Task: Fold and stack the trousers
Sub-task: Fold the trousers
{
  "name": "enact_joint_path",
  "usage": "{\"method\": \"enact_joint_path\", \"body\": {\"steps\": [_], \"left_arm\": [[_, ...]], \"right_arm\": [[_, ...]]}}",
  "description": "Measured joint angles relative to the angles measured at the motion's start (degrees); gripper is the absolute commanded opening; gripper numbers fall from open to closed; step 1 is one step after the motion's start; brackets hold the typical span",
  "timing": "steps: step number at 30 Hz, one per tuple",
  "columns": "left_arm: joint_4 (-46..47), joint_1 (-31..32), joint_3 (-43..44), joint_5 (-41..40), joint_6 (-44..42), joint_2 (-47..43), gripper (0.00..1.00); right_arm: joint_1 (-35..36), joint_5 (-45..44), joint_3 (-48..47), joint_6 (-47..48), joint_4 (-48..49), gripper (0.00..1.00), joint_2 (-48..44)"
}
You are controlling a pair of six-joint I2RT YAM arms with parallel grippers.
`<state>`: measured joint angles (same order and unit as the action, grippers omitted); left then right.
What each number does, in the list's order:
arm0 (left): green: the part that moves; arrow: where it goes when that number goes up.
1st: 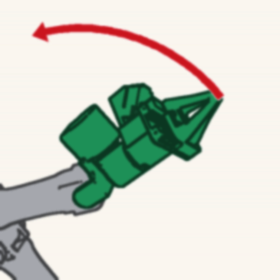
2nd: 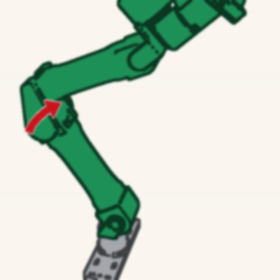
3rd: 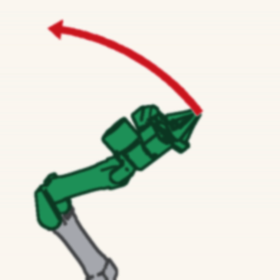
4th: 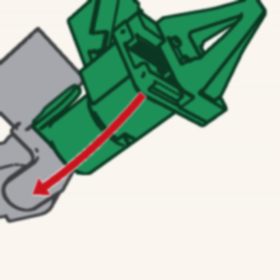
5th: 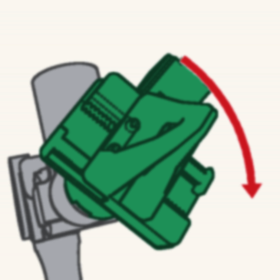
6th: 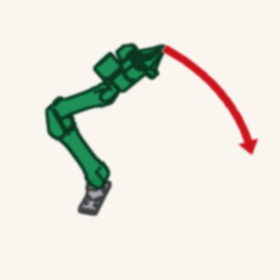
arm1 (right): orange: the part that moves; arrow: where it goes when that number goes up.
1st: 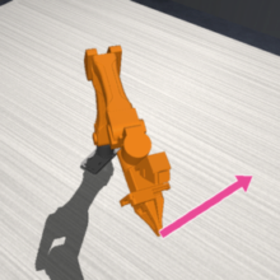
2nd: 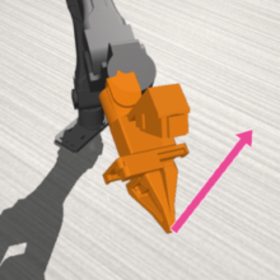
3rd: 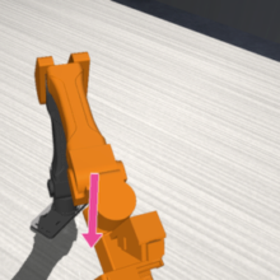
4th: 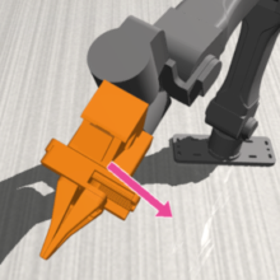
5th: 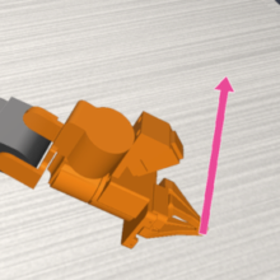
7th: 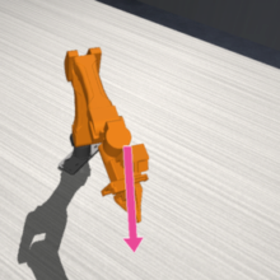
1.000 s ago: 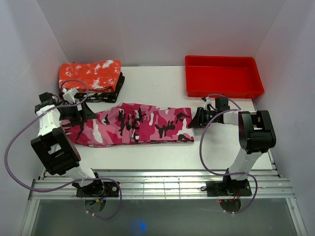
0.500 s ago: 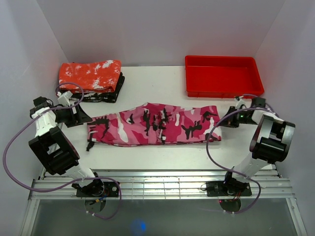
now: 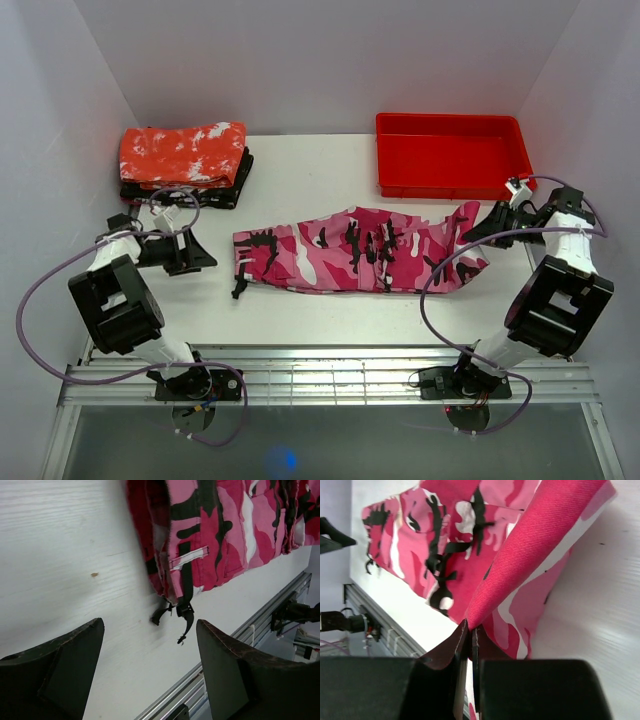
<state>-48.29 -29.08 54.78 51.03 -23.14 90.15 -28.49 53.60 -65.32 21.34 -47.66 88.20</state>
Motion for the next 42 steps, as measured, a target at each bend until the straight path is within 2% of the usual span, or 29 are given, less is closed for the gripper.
{"method": "enact_joint_path", "body": {"steps": [3, 6, 10, 17, 20, 21, 24, 25, 27, 34, 42], "left_arm": [[4.5, 3.7, -2.0, 2.0, 3.3, 0.6, 0.86], [9.5, 7.3, -2.6, 3.1, 7.7, 2.4, 0.8], [15.3, 8.7, -2.5, 2.9, 12.9, 6.9, 0.76], [18.9, 11.6, -1.4, 5.0, 16.6, 13.0, 0.75], [20.5, 13.0, -1.5, 5.4, 17.6, 13.8, 0.6], [20.9, 13.3, -1.6, 5.6, 17.9, 14.4, 0.5], [22.0, 13.5, -2.0, 5.5, 18.7, 16.0, 0.32], [22.3, 13.5, -2.2, 5.5, 18.9, 16.5, 0.17], [22.8, 13.4, -3.2, 5.4, 19.4, 16.9, 0.0], [22.6, 13.4, -3.7, 5.4, 20.7, 16.9, 0.0], [21.8, 13.5, -3.7, 4.9, 22.7, 17.1, 0.0]], "right_arm": [[1.9, 1.0, 0.1, -3.3, 1.3, 0.08, -0.8], [4.0, 1.5, 0.2, -7.3, 3.8, 0.08, -2.5], [6.8, 2.3, 0.2, -12.6, 7.6, 0.08, -4.2], [15.4, 2.0, 0.6, -24.3, 17.5, 0.08, -4.5], [19.5, 1.8, 0.6, -28.8, 21.9, 0.08, -4.5], [20.7, 1.7, 0.6, -30.2, 23.3, 0.08, -4.5], [24.5, 1.0, 0.6, -34.4, 27.9, 0.08, -4.5], [25.6, 0.6, 0.6, -35.7, 29.4, 0.08, -4.5], [28.5, -0.6, 0.6, -39.3, 33.7, 0.08, -4.4], [41.9, -3.9, -0.7, -46.4, 44.3, 0.08, 0.1], [54.1, -8.8, -6.1, -51.5, 51.0, 0.08, 10.0]]}}
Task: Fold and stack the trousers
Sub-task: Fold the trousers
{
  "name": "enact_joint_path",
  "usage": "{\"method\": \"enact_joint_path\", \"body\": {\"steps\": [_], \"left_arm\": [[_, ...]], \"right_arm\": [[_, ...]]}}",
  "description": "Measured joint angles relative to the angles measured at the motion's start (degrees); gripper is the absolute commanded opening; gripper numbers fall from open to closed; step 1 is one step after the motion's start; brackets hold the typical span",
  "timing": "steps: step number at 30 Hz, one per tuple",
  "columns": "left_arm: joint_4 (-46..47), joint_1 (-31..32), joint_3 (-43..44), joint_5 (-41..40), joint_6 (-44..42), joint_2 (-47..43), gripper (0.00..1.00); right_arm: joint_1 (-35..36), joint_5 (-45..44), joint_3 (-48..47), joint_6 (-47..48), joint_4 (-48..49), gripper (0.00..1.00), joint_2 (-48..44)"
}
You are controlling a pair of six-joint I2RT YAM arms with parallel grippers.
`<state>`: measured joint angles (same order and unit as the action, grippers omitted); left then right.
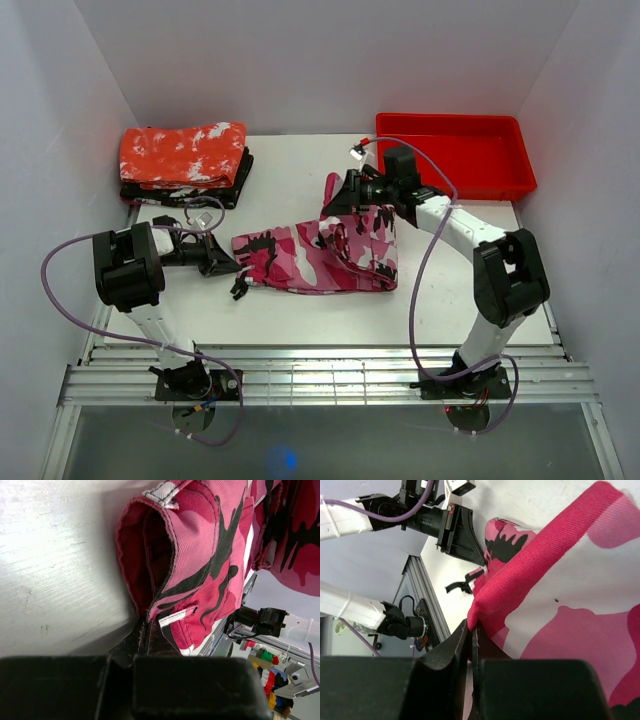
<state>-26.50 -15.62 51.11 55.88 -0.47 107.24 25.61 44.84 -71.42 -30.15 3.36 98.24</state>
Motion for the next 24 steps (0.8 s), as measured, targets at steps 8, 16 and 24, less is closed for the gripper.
{"method": "enact_joint_path", "body": {"steps": [8, 16, 24], "left_arm": [[-0.3, 0.2, 0.0, 0.1, 1.8, 0.7, 0.0], [-0.2, 0.3, -0.1, 0.3, 3.7, 1.2, 0.0], [0.2, 0.3, -0.3, 0.4, 4.5, 1.2, 0.0]], "right_arm": [[8.0, -5.1, -7.8, -5.2, 3.2, 0.08, 9.0], [14.3, -7.4, -14.4, -8.8, 4.5, 0.08, 15.5], [18.7, -8.3, -18.9, -10.9, 6.1, 0.08, 22.3]]}}
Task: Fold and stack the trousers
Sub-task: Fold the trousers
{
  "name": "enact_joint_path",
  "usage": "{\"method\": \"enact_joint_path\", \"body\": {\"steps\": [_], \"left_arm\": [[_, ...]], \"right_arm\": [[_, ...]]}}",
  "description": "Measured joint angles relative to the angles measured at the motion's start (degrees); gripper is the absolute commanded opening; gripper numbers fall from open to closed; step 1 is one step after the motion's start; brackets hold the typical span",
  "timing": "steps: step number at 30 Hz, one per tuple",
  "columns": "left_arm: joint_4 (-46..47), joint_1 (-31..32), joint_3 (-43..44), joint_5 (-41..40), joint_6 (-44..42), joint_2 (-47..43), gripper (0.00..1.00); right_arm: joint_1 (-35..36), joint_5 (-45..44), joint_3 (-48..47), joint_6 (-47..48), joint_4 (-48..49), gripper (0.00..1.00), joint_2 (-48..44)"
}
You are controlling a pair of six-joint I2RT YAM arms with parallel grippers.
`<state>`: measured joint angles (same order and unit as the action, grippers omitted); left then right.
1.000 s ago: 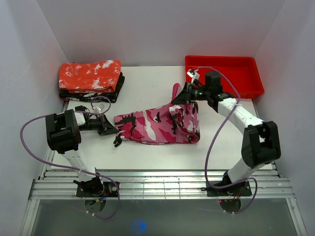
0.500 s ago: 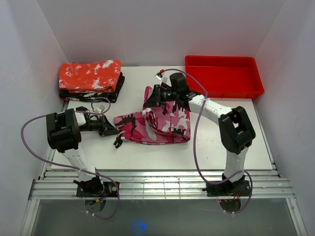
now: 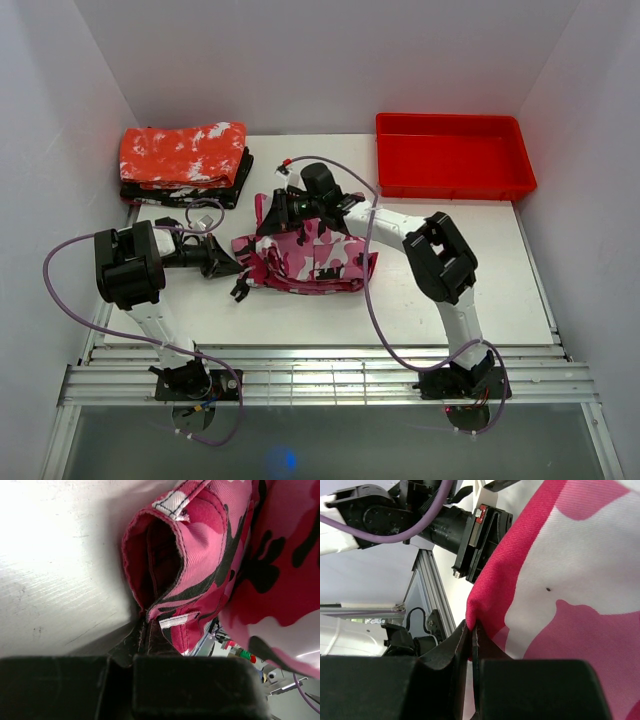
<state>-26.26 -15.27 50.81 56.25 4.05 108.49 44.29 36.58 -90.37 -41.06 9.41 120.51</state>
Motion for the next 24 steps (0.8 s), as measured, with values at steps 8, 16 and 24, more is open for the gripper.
{"method": "enact_joint_path", "body": {"steps": [8, 16, 24], "left_arm": [[0.9, 0.0, -0.5, 0.4, 0.6, 0.0, 0.0], [1.5, 0.0, -1.0, 0.6, 1.4, 0.0, 0.0], [2.4, 0.0, -1.7, 0.7, 2.2, -0.4, 0.0]], "right_arm": [[3.4, -1.1, -4.5, -1.6, 1.5, 0.08, 6.4], [4.4, -2.4, -7.3, -3.7, 2.8, 0.08, 10.2], [4.9, -4.9, -10.4, -4.0, 2.8, 0.08, 13.3]]}}
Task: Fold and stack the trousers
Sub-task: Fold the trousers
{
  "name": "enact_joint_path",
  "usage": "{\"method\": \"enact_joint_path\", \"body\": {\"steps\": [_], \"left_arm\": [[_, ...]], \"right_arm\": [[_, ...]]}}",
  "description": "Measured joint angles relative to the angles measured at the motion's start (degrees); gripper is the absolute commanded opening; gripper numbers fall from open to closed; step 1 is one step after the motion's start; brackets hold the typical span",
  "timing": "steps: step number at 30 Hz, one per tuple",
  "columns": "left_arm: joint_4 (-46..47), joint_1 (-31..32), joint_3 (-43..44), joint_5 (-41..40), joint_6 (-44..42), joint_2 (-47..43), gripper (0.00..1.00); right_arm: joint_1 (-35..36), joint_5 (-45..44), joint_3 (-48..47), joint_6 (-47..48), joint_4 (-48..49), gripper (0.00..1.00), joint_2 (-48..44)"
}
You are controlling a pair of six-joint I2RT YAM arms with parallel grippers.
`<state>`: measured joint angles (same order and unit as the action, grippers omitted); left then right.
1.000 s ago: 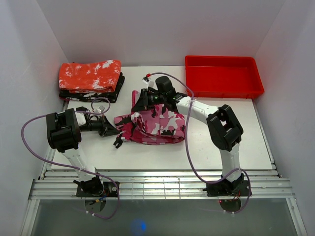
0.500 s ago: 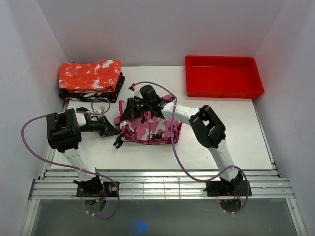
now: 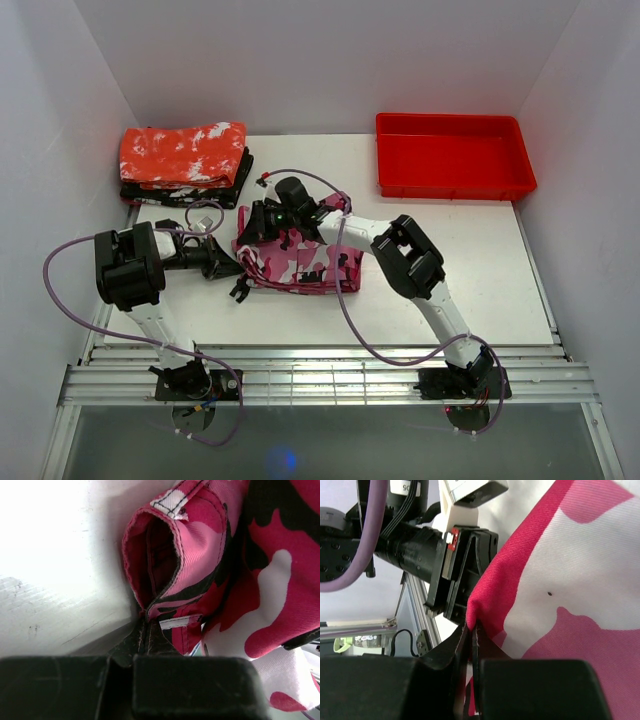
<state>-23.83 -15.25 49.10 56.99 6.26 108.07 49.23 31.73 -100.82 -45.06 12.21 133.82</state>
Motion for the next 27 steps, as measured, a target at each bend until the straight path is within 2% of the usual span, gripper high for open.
{"method": "enact_joint_path", "body": {"steps": [14, 15, 18, 19, 20, 21, 22, 23, 24, 26, 27], "left_arm": [[0.9, 0.1, -1.2, -0.9, 1.3, -1.3, 0.0], [1.0, 0.1, -1.4, -1.0, 1.3, -1.4, 0.06], [0.9, -0.5, -1.7, -1.7, 1.3, -2.0, 0.34], [0.5, -0.9, -1.8, -1.8, 1.4, -2.1, 0.38], [-0.1, -1.4, -1.8, -1.6, 1.6, -2.3, 0.42], [-1.0, -2.4, -1.7, -1.3, 1.5, -2.7, 0.49], [-1.9, -3.3, -1.6, -1.3, 1.3, -2.9, 0.51], [-3.1, -4.5, -1.4, -1.2, 1.0, -3.3, 0.53], [-4.4, -5.9, -1.2, -1.5, 0.4, -3.7, 0.55], [-7.1, -9.0, -0.3, -2.6, -1.2, -4.2, 0.56], [-8.5, -10.5, 0.2, -3.3, -2.2, -4.5, 0.57]], "right_arm": [[1.7, -1.9, -2.2, -0.3, 0.0, 0.08, 2.6], [1.8, -1.9, -2.2, -0.4, 0.2, 0.08, 2.6], [2.0, -1.7, -2.2, -0.7, 0.8, 0.14, 2.6], [2.1, -1.6, -2.2, -0.7, 1.1, 0.16, 2.7], [2.1, -1.5, -2.2, -0.7, 1.3, 0.2, 2.7], [2.1, -1.3, -2.2, -0.7, 1.5, 0.33, 2.7], [2.1, -1.1, -2.4, -0.7, 1.7, 0.42, 2.7], [2.2, -0.9, -2.6, -0.7, 2.0, 0.54, 2.7], [2.2, -0.5, -2.8, -0.8, 2.5, 0.72, 2.7], [2.2, 0.4, -3.5, -0.3, 3.5, 0.8, 2.7], [2.2, 1.1, -3.7, 0.2, 4.2, 0.87, 2.7]]}}
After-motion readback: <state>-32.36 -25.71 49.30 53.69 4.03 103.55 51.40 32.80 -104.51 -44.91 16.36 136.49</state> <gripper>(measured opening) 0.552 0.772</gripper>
